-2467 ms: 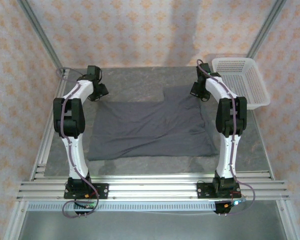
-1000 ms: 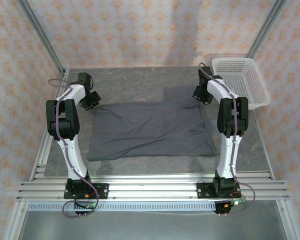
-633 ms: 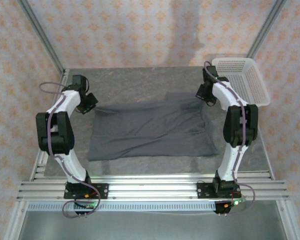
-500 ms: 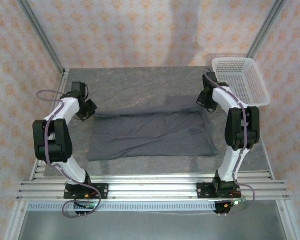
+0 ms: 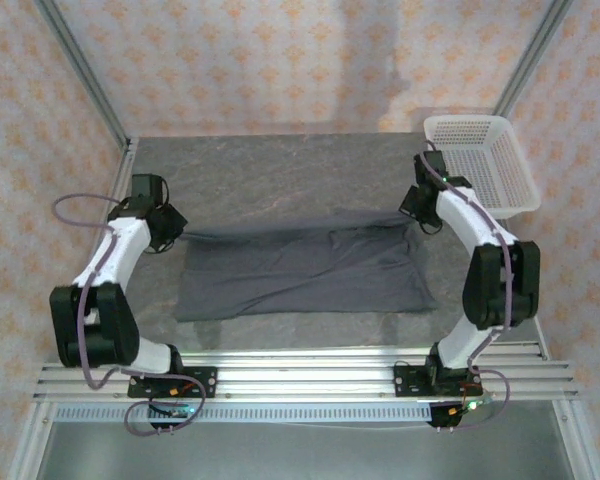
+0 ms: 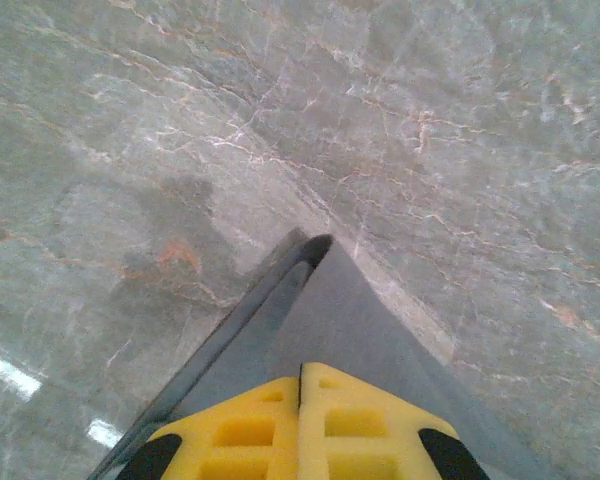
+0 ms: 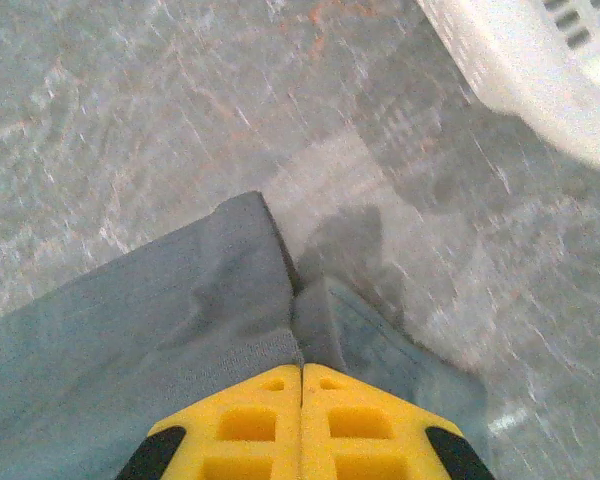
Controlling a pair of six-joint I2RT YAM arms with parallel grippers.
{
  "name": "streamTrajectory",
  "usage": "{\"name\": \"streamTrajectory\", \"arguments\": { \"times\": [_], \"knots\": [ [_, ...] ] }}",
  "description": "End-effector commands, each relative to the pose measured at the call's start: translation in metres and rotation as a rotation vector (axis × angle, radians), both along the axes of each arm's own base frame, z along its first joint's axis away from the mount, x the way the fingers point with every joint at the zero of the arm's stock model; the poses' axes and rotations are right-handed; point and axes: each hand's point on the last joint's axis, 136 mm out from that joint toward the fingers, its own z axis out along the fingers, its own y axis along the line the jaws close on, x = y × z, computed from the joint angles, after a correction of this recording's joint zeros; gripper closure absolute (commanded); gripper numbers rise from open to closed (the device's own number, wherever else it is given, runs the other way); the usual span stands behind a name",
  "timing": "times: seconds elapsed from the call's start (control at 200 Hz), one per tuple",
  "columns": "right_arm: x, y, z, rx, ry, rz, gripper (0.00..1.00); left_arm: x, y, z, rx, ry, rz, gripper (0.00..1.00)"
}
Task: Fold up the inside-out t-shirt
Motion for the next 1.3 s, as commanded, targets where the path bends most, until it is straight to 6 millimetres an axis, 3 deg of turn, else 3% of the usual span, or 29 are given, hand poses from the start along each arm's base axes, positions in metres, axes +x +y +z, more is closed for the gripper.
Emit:
{"name": "streamTrajectory", "arguments": {
  "times": [0.0, 0.135, 0.255, 0.32, 0.37, 0.405, 0.51, 0.615, 0.68, 0.816, 1.041, 1.191, 1.296],
  "knots": [
    [-0.033, -0.007, -0.036, 0.006, 0.091, -0.064, 1.0, -0.035, 0.01, -0.021, 0.025, 0.069, 0.081, 1.0],
    [-0.062, 0.0, -0.068, 0.065, 0.154, -0.086, 1.0, -0.066, 0.002, -0.056, -0.007, 0.13, 0.095, 1.0],
    [-0.078, 0.003, -0.079, 0.074, 0.183, -0.087, 1.0, -0.078, -0.003, -0.077, -0.024, 0.152, 0.081, 1.0],
    [-0.077, 0.012, -0.077, 0.112, 0.167, -0.045, 0.86, -0.078, -0.003, -0.08, -0.019, 0.149, 0.079, 1.0],
    [-0.073, 0.018, -0.07, 0.13, 0.145, -0.02, 0.69, -0.073, -0.003, -0.075, -0.016, 0.128, 0.068, 0.89],
    [-0.071, 0.017, -0.061, 0.122, 0.124, -0.015, 0.63, -0.07, -0.003, -0.069, -0.014, 0.107, 0.065, 0.8],
    [-0.061, 0.004, -0.027, 0.061, 0.051, -0.056, 0.6, -0.06, -0.001, -0.04, 0.006, 0.025, 0.04, 0.61],
    [-0.046, -0.003, 0.001, 0.027, -0.018, -0.084, 0.56, -0.055, 0.003, -0.004, 0.051, -0.06, 0.022, 0.55],
    [-0.031, 0.001, 0.006, 0.038, -0.04, -0.061, 0.55, -0.05, -0.001, 0.015, 0.05, -0.125, -0.001, 0.54],
    [0.004, 0.001, -0.012, -0.015, 0.023, -0.008, 0.51, -0.04, -0.02, 0.037, 0.007, -0.214, -0.08, 0.51],
    [0.056, 0.012, -0.055, -0.024, 0.104, 0.097, 0.51, -0.04, -0.051, 0.044, 0.024, -0.206, -0.252, 0.37],
    [0.054, 0.025, -0.085, 0.035, 0.215, 0.094, 0.53, -0.044, -0.068, 0.043, 0.023, -0.172, -0.317, 0.33],
    [0.044, 0.036, -0.091, 0.039, 0.239, 0.094, 0.55, -0.044, -0.073, 0.039, 0.035, -0.144, -0.333, 0.33]
  ]
}}
